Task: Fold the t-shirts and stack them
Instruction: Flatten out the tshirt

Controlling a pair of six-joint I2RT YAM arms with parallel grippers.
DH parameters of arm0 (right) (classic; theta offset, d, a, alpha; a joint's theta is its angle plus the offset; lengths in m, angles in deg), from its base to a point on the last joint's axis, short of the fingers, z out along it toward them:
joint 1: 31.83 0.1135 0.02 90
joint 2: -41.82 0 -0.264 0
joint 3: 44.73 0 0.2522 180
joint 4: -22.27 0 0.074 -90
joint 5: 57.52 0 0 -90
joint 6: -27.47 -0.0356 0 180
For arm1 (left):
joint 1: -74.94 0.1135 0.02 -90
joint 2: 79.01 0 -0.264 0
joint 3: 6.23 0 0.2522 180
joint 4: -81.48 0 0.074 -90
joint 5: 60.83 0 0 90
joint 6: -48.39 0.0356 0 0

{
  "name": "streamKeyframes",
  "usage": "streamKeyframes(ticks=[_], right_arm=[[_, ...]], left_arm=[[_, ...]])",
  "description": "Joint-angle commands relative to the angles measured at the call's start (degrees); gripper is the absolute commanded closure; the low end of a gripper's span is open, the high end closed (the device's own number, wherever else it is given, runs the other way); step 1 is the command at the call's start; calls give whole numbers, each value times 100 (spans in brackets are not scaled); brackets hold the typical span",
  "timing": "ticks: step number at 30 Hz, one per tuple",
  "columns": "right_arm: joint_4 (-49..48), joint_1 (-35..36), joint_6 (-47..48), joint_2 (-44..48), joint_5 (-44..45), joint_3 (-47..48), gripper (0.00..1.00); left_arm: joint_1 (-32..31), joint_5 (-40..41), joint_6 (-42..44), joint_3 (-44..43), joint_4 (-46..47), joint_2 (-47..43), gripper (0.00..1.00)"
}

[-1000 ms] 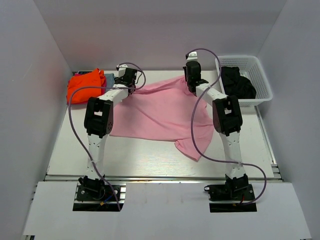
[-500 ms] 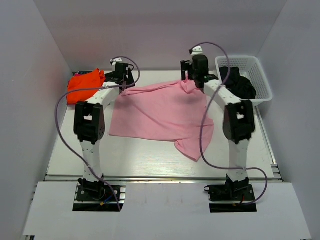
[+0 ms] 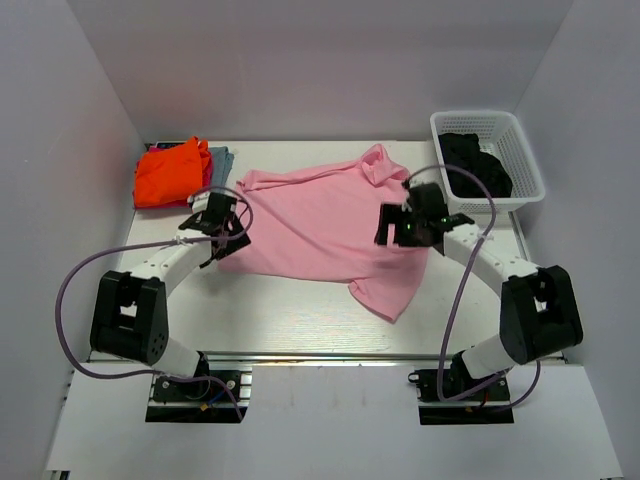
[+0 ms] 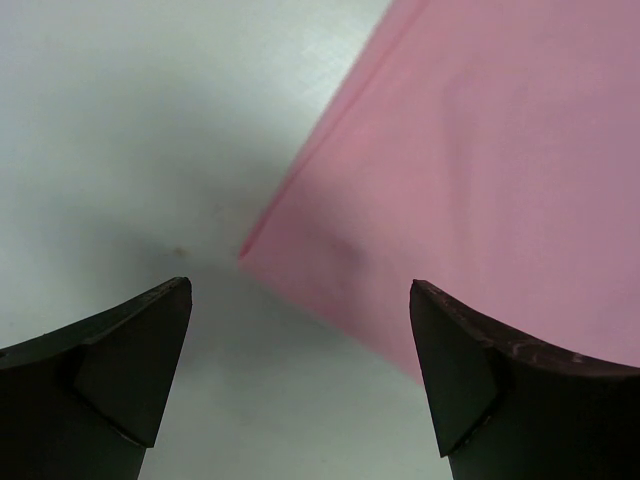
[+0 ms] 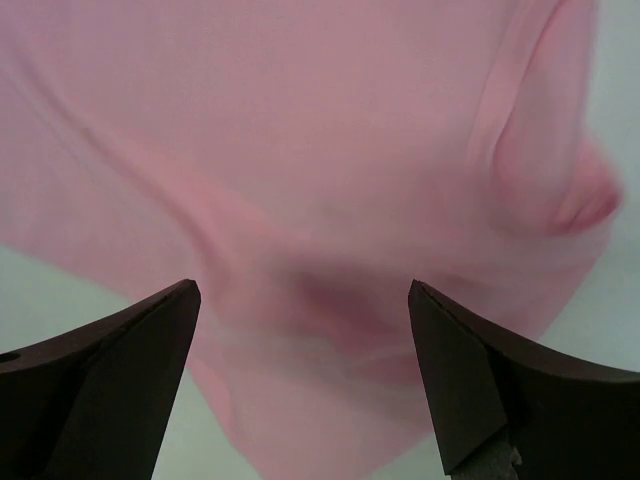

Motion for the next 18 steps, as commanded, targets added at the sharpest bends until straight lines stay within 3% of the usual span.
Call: streamKeyframes(ticks=[1, 7, 18], right_arm=[[654, 93, -143, 677, -1079, -663, 10], [1480, 225, 77, 1239, -1124, -1385, 10], [1727, 304, -221, 1505, -1238, -1878, 11]], left_arm=[[55, 370, -649, 522, -419, -266, 0], [170, 177, -798, 718, -41, -46, 0], [416, 283, -851, 998, 399, -46, 2]])
